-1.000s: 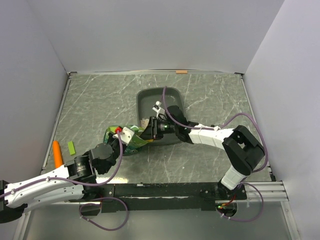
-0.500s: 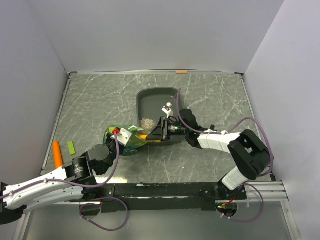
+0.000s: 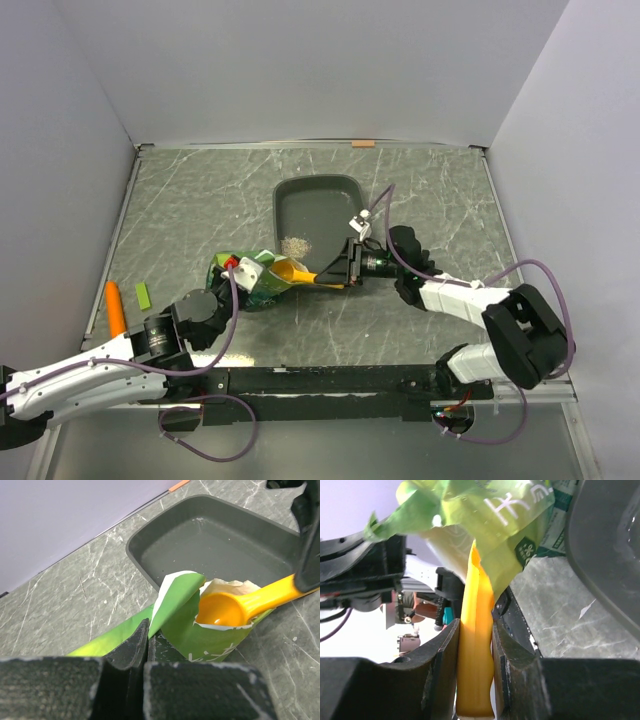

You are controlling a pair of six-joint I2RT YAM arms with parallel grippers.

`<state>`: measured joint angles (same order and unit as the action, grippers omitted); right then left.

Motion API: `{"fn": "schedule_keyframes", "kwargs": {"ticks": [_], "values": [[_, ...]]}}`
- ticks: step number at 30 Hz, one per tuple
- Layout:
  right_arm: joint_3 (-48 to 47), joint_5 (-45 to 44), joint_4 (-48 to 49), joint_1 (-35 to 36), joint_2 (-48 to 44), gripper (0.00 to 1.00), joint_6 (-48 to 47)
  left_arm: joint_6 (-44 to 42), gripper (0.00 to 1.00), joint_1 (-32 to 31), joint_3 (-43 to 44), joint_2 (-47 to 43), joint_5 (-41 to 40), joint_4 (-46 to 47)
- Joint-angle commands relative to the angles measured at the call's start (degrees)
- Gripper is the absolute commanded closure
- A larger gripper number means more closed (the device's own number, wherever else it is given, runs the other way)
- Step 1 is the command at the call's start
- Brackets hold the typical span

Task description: Fill the litter box with clean litter

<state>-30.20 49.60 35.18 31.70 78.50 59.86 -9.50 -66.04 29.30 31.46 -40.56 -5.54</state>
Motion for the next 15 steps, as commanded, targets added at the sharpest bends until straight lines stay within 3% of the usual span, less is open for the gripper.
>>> {"fn": "schedule_keyframes", "kwargs": {"ticks": [1,15], "values": [[1.89,2.86,4.29,-2.35,-4.92,1.00,0.79,-0.17,0.99,0.04,-0.30,-0.17,0.12,2.02],[8.22,7.17,10.52,-7.88,-9.59,1.00,5.71,-0.35,0.99,0.12,-0.82,0.44,1.01,3.25]]}}
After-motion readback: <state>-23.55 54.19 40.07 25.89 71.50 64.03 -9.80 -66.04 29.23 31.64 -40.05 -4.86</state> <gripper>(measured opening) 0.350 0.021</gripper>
